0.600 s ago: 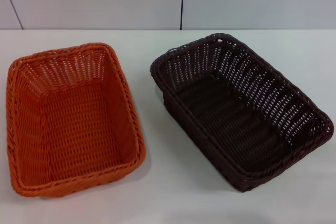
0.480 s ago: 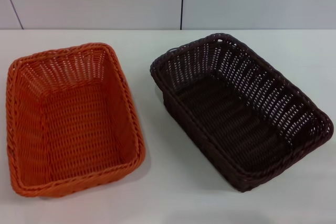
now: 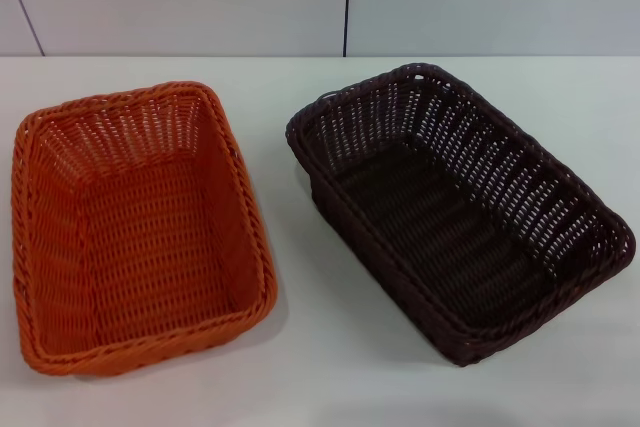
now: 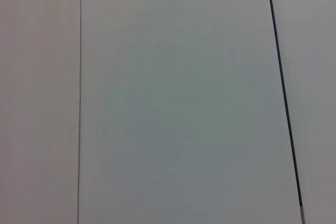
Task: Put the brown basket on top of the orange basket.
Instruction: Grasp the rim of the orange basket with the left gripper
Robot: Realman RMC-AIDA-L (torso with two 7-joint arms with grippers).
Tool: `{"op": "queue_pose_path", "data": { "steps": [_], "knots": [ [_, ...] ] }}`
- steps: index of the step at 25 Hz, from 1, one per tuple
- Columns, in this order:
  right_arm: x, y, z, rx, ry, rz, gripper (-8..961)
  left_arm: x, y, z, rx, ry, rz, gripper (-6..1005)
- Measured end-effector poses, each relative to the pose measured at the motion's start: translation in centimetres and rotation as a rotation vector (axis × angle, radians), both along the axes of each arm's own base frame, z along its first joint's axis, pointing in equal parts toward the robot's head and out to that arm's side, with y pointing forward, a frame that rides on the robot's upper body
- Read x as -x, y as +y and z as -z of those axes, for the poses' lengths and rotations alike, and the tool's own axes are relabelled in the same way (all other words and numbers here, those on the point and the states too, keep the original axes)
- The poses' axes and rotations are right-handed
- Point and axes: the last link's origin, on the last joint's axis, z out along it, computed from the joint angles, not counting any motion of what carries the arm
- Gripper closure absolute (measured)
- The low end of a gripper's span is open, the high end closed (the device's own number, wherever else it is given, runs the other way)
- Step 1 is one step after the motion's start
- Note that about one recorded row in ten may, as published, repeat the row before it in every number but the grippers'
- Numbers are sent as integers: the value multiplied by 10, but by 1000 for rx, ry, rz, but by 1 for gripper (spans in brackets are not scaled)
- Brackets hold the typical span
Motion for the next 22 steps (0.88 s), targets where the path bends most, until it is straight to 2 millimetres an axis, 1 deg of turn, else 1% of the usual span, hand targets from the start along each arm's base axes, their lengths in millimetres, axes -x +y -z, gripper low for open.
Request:
{"op": "queue_pose_path", "data": {
  "steps": [6,8,13,19,22],
  "knots": [
    [1,2,-1,-7,-1,-2,192,-2,6,0,1,-3,11,213],
    [2,3,-1,-7,1,-4,192,-6,13,0,8,5,25,213],
    [3,6,-1,-5,-2,-12,192,-9,20,3,30,6,35,215],
    [5,10,-2,-6,-3,-19,192,-8,20,5,40,-9,33,216],
    [7,13,-2,-2,-2,-23,192,-7,24,4,42,-38,23,217]
  ]
}}
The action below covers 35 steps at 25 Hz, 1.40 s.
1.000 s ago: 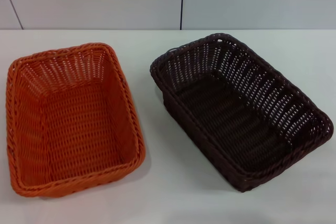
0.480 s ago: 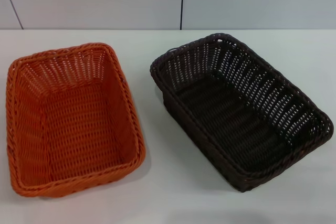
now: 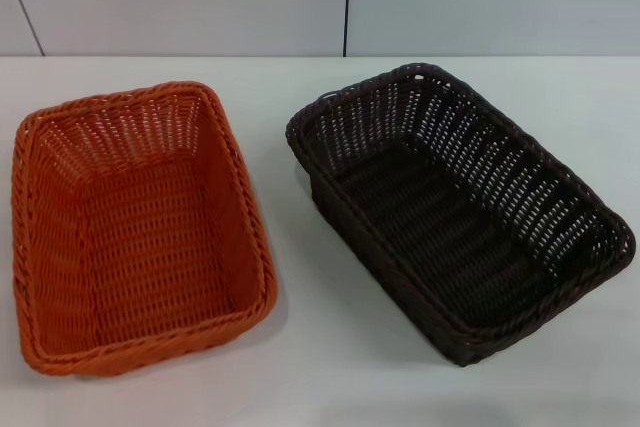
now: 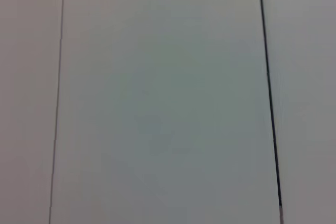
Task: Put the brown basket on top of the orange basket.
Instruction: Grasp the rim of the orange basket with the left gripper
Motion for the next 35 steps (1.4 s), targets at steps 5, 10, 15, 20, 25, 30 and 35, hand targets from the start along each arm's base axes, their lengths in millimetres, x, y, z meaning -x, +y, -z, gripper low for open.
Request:
{"op": "queue_pose_path", "data": {
  "steps": [5,10,15,20,25,30,35],
  "knots": [
    [1,0,-1,-3,4,-11,192,-4,14,-4,10,-28,-1,216],
    [3,-2,2,-5,15,-18,192,-5,48,-20,118,-75,-63,215],
    [4,-8,5,-11,29,-26,192,-22,72,-37,218,-64,-100,213],
    [3,-15,6,-20,42,-18,192,-46,86,-54,308,-98,-181,212],
    [3,-16,7,-19,48,-15,192,-76,97,-68,473,-124,-320,213],
    [3,-14,7,-19,48,-18,192,-121,98,-81,599,-40,-379,216],
    [2,-13,6,-17,44,-12,193,-151,91,-88,718,-63,-416,212]
  ]
}}
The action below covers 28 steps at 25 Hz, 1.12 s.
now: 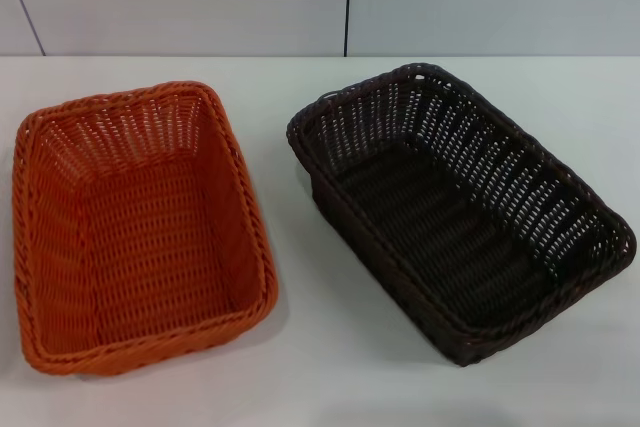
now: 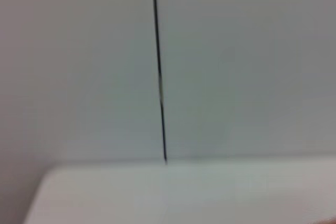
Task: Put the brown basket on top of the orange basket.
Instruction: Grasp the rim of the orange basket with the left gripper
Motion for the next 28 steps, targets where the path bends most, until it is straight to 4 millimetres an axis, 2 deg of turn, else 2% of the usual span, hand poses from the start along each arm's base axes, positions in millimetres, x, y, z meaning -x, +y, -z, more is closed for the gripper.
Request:
{"op": "queue_pose_path", "data": {
  "steps": [5,17,20,22,24,27,28],
  "knots": [
    [-2,-1,-1,0,-2,8,193,-11,-3,4,132,-3,-110,209],
    [-9,-6,-1,4,-3,38,193,-21,-1,26,253,0,-153,222],
    [-11,-7,0,11,-1,52,193,-21,-1,26,253,0,-153,226],
    [-12,-7,1,15,0,61,193,-20,-1,28,257,-12,-166,229],
    [-13,-7,1,19,1,66,193,-9,1,39,285,-40,-227,231],
    [-13,-7,1,22,2,70,193,-5,2,41,294,-34,-246,235],
    [-13,-7,1,22,2,69,193,4,5,47,313,-24,-285,236]
  ]
}}
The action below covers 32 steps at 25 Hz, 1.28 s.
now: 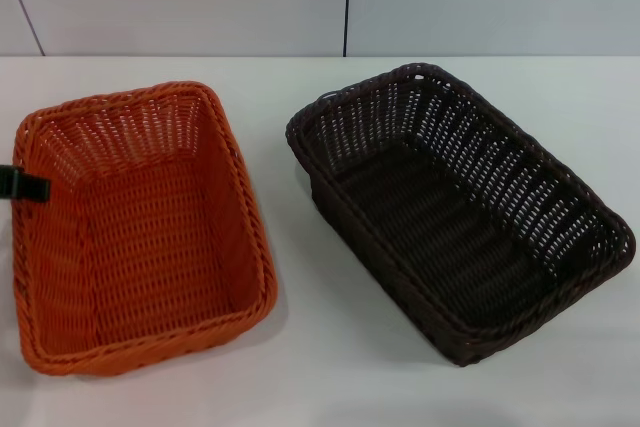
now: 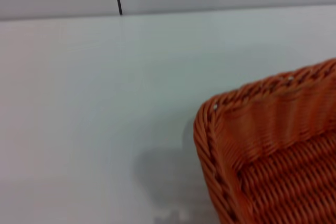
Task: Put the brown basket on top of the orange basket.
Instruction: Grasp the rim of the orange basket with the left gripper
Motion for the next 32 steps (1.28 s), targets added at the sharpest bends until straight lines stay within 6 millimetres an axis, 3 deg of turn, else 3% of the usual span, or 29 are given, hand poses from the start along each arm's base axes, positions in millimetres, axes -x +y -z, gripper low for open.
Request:
{"op": "queue_pose_path", "data": {
  "steps": [9,19,25,29,32],
  "knots": [
    [-1,2,1,10,3,10,193,6,1,7,23,-2,-22,248],
    [-3,8,0,19,0,22,193,22,9,33,100,-17,-84,261],
    [-5,8,0,28,2,30,193,9,11,51,224,31,-47,269],
    [-6,9,2,55,-4,33,193,2,12,50,230,38,-26,274],
    [-8,4,0,36,-11,34,193,-3,12,48,225,40,-10,439]
  ]
}}
